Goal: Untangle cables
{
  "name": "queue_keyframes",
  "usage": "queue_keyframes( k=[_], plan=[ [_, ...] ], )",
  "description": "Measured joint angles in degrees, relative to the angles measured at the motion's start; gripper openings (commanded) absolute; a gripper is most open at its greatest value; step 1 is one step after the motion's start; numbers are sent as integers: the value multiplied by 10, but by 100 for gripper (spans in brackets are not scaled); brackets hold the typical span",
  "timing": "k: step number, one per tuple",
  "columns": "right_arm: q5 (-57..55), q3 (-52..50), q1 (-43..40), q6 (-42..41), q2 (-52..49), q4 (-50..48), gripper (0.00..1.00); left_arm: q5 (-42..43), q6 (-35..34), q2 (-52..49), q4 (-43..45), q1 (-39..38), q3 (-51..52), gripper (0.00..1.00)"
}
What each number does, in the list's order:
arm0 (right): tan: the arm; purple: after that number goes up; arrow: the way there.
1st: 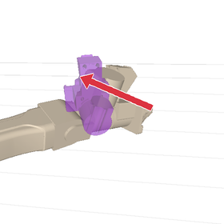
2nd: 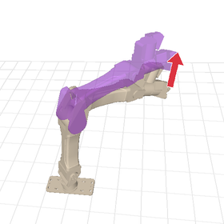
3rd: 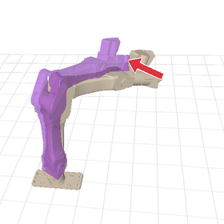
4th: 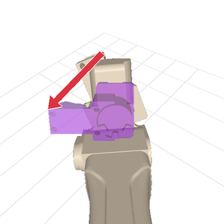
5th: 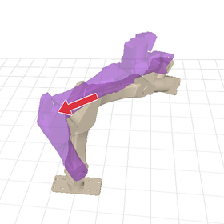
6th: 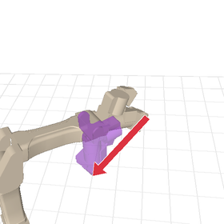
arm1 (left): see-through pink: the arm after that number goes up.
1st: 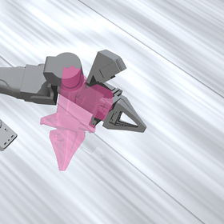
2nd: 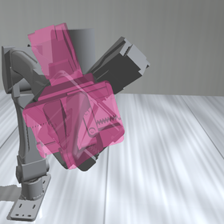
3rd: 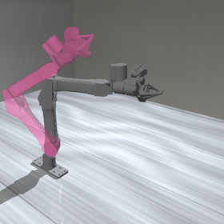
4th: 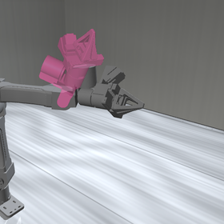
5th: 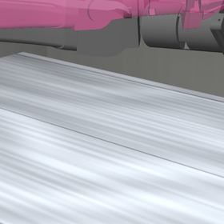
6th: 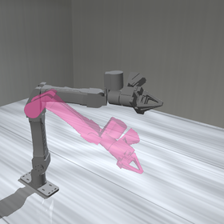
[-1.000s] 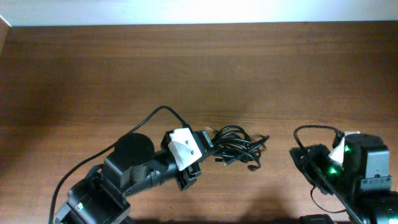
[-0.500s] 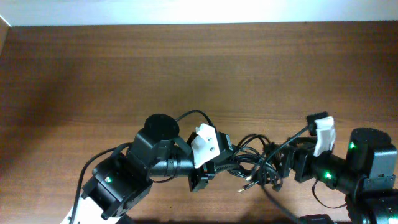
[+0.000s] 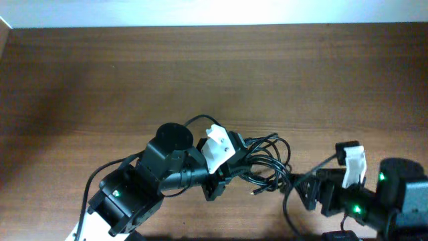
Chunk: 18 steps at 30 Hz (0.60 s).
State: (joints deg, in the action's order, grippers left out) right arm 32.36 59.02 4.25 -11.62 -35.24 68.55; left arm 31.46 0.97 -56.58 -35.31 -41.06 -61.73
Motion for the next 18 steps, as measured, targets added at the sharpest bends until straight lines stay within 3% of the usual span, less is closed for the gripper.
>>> queue_keyframes(
  k=[6, 10, 13, 16, 18],
  plan=[
    [32, 0, 0, 26, 23, -6, 84, 13, -41, 0, 7, 0, 0, 0],
    [-74, 0, 0, -64, 23, 18, 84, 189, 23, 0, 26, 0, 0, 0],
    [-193, 0, 0, -155, 23, 108, 84, 237, 57, 0, 24, 0, 0, 0],
    [-261, 0, 0, -214, 24, 130, 84, 123, 32, 1, -48, -2, -4, 0],
    [-228, 0, 0, -183, 24, 96, 84, 29, 2, 1, -73, -2, -3, 0]
  ],
)
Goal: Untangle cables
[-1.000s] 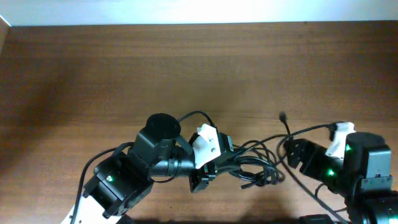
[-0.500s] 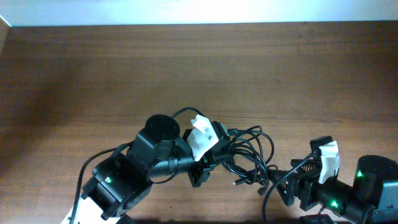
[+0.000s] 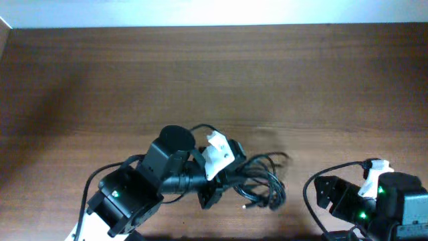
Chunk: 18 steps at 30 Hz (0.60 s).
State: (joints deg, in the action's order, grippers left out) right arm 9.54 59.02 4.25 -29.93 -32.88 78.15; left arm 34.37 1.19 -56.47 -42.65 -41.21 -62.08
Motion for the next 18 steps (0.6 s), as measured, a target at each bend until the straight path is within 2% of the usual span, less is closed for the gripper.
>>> queue_keyframes(
  k=[2, 4, 9, 12, 15, 16, 18],
  plan=[
    [150, 0, 0, 116, 1, -54, 84, -43, -12, 0, -1, 0, 0, 0],
    [233, 0, 0, 178, 1, -58, 85, -56, -13, 0, -1, 0, 0, 0],
    [331, 0, 0, 261, 1, -58, 85, -47, -31, 0, 16, 0, 0, 0],
    [294, 0, 0, 254, 1, -47, 85, 33, -39, 0, 57, 1, 0, 0],
    [213, 0, 0, 191, 1, -34, 85, 86, -40, 0, 61, 1, 0, 0],
    [121, 0, 0, 130, 1, -4, 85, 93, -40, -1, 60, 1, 0, 0],
    [4, 0, 0, 54, 1, 27, 85, 118, -40, -1, 49, 1, 0, 0]
  ],
)
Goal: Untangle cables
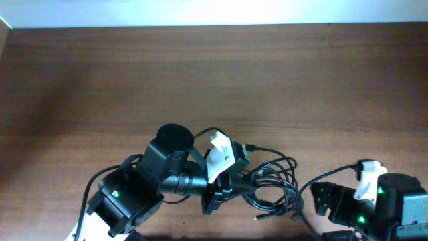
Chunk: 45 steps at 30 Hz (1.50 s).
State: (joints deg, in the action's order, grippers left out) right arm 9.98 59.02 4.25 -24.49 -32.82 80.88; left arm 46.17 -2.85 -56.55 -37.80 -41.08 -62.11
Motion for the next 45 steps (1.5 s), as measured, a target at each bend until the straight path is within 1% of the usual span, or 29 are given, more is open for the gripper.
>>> queue_keyframes(
  k=[1, 2, 3, 4, 5, 7, 10, 13, 22, 24, 25, 27, 29, 33, 35, 39, 43, 44, 45],
  plan=[
    [-39, 0, 0, -30, 0, 2, 85, 3, 0, 0, -12, 0, 0, 0],
    [-54, 0, 0, -44, 0, 2, 85, 4, 2, 0, -21, 0, 0, 0],
    [-48, 0, 0, -44, 0, 1, 85, 0, 3, 0, -23, 0, 0, 0],
    [-22, 0, 0, -21, 0, -7, 85, -15, 4, 0, -28, 0, 0, 0],
    [34, 0, 0, 24, 0, -18, 85, -40, 5, 0, -34, 0, 0, 0],
    [210, 0, 0, 149, 0, -56, 85, -71, 7, 0, -36, 0, 0, 0],
    [329, 0, 0, 214, 0, -84, 85, -90, 10, 0, -53, 0, 0, 0],
    [354, 0, 0, 225, 0, -84, 85, -89, 11, 0, -53, 0, 0, 0],
    [349, 0, 0, 226, 0, -68, 85, -90, 11, 0, -51, 0, 0, 0],
    [347, 0, 0, 206, 0, -68, 85, -89, 9, 0, -42, 0, 0, 0],
    [346, 0, 0, 197, 0, -63, 85, -89, -3, 0, -32, 0, 0, 0],
    [342, 0, 0, 186, 0, -45, 85, -45, -36, 0, 21, 0, 1, 0],
    [325, 0, 0, 184, 0, -31, 85, -7, -49, 0, 42, 0, 1, 0],
    [260, 0, 0, 142, 0, -29, 85, 11, -62, -2, 47, 0, 1, 0],
    [198, 0, 0, 113, 0, -9, 85, 45, -64, -2, 70, 1, 1, 0],
    [103, 0, 0, 49, 0, -2, 85, 85, -67, -2, 70, 1, 1, 0],
    [47, 0, 0, 0, 0, 10, 85, 96, -67, -2, 68, 1, 1, 0],
    [48, 0, 0, -5, 0, 10, 85, 94, -67, -2, 68, 1, 1, 0],
    [61, 0, 0, 4, 0, 10, 85, 69, -67, -2, 56, 1, 1, 0]
  ],
)
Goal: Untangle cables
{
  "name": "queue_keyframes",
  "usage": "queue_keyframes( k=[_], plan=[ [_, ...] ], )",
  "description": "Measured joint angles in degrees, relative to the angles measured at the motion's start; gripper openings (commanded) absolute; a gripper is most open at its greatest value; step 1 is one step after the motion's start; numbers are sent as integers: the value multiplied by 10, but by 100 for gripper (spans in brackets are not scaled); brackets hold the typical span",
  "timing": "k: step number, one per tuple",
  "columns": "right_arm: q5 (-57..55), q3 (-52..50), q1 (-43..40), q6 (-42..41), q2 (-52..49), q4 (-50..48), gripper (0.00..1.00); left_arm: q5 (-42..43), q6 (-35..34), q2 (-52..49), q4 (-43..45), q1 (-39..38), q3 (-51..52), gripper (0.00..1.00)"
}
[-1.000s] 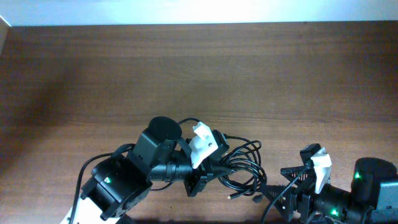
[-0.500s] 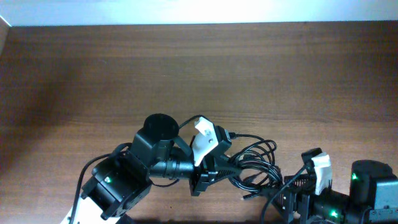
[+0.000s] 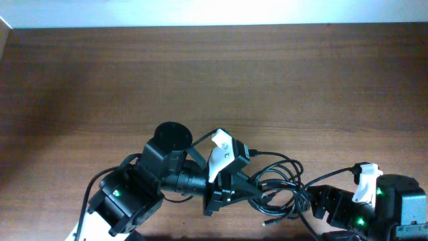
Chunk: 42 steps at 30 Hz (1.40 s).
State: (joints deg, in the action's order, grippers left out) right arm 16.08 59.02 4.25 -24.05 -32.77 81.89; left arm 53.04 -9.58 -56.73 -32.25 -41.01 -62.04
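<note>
A tangle of thin black cables [image 3: 275, 185] lies in loops on the wooden table [image 3: 214, 73], near the front edge and right of the middle. My left gripper [image 3: 227, 193], under its white wrist block, reaches into the left side of the tangle and looks shut on strands there. Its fingertips are dark and partly hidden among the loops. My right gripper [image 3: 318, 203] sits low at the tangle's right edge, close to a loose strand [image 3: 334, 175] that arcs toward its wrist. Whether it holds anything does not show.
The left arm's black base and joints [image 3: 144, 191] fill the front left. The right arm's body [image 3: 394, 214], with green lights, fills the front right corner. The table's front edge runs just below both grippers.
The left gripper has shifted slightly right and forward, and the cable loops have spread a little wider toward the right gripper. The right gripper has moved slightly left and down.
At first the tangle sat higher, between the left gripper and the right gripper, which was close against its right side. Then the right gripper was drawn back to the corner and the bundle lay lower. After that the loops had spread rightward, and now they reach near the right gripper.
</note>
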Motion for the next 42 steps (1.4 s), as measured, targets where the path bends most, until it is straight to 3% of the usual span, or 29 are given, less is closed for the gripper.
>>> queue_keyframes(
  k=[4, 6, 10, 14, 18, 22, 26, 27, 29, 33, 37, 38, 42],
  plan=[
    [143, 0, 0, 117, 0, -42, 89, -181, -40, 1, -36, 0, 0, 0],
    [230, 0, 0, 167, 0, -75, 93, -219, -81, -1, -35, -1, 0, 0],
    [271, 0, 0, 193, 0, -89, 93, -223, -161, -27, -32, -1, 0, 0],
    [160, 0, 0, 127, 0, -89, 93, -109, -180, -38, 23, -1, 0, 0],
    [88, 1, 2, 56, 0, -76, 93, 15, -111, -44, 30, 0, 0, 0],
    [20, 10, 11, -53, 6, -1, 93, 30, -54, -58, -7, -4, 6, 0],
    [11, 14, 12, -129, 7, 15, 93, 31, -15, -58, -9, -6, 8, 0],
    [-2, 16, 12, -136, 7, 17, 93, 31, 5, -48, -10, -6, 11, 0],
    [-138, 3, 2, -167, 3, 32, 93, 87, 52, 42, -19, 0, 10, 0],
    [-181, 3, 2, -179, 3, 33, 93, 121, 96, 92, -32, -1, 0, 0],
    [-118, 2, 1, -116, 3, 5, 93, -15, 101, 86, -91, -1, -1, 0],
    [-40, 2, 1, -40, 3, -23, 93, -57, 101, 86, -101, -1, 0, 0],
    [183, 0, 0, 128, 2, -92, 93, -106, 101, 86, -101, -1, 0, 0]
  ],
)
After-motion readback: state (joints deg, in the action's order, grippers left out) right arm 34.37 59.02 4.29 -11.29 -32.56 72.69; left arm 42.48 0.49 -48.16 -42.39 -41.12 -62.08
